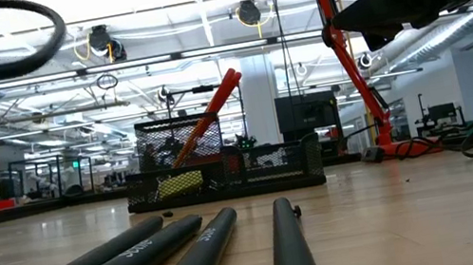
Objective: Pick and place office supplies into organizer
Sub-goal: Put the orange pencil into the black desk organizer
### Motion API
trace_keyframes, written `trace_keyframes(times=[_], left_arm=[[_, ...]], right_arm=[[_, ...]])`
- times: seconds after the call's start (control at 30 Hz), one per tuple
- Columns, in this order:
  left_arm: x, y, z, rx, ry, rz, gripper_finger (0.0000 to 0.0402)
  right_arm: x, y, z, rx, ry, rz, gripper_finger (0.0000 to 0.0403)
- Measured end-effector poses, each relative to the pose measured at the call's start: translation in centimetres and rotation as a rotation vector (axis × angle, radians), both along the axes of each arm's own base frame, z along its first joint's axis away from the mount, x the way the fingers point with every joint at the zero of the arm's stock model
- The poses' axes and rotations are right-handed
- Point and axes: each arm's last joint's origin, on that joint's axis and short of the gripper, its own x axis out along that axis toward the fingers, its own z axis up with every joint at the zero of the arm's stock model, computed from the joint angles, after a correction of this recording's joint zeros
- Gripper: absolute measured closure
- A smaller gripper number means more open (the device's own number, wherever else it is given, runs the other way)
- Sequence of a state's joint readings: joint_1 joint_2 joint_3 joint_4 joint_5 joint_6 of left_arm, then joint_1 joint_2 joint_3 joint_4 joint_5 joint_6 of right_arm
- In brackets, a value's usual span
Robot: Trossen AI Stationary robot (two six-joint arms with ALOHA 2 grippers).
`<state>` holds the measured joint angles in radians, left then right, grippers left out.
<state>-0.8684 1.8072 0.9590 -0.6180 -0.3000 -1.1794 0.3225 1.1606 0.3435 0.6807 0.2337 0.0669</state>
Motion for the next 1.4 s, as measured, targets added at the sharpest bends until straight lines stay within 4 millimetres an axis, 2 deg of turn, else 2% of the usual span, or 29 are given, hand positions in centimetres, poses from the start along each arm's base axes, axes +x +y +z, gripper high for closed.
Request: trace_keyframes(times=[0.2,0.5,0.67,0.8,0.93,1.2,1.27,1.4], left_arm=[[0.3,1.2,2.1,0.003,-0.053,0.018,0.0396],[0.9,1.9,2.3,0.062,-0.075,-0.014,0.0397],[2.1,2.9,2.5,0.162,-0.137,-0.065,0.0381],[3.6,4.6,3.8,0.245,-0.224,-0.077,0.0382],[4.9,6.2,6.6,0.288,-0.357,-0.123,0.0394],[6.3,10.0,14.5,0.412,-0.688,-0.258,0.0381],[6.9,11.1,15.9,0.437,-0.753,-0.310,0.0384],[8.4,13.9,17.4,0.467,-0.850,-0.399,0.0395]], right_arm=[[0.0,0.0,0.0,0.001,-0.003,0.000,0.0399],[0.0,0.0,0.1,0.002,-0.007,0.000,0.0399],[0.0,0.0,0.1,0.002,-0.007,0.000,0.0399],[0.0,0.0,0.1,0.002,-0.007,0.000,0.0399],[0.0,0.0,0.1,-0.001,-0.007,0.001,0.0399],[0.0,0.0,0.1,-0.001,-0.008,0.001,0.0399],[0.0,0.0,0.1,-0.001,-0.008,0.001,0.0399],[0.0,0.0,0.1,-0.001,-0.010,0.001,0.0399]])
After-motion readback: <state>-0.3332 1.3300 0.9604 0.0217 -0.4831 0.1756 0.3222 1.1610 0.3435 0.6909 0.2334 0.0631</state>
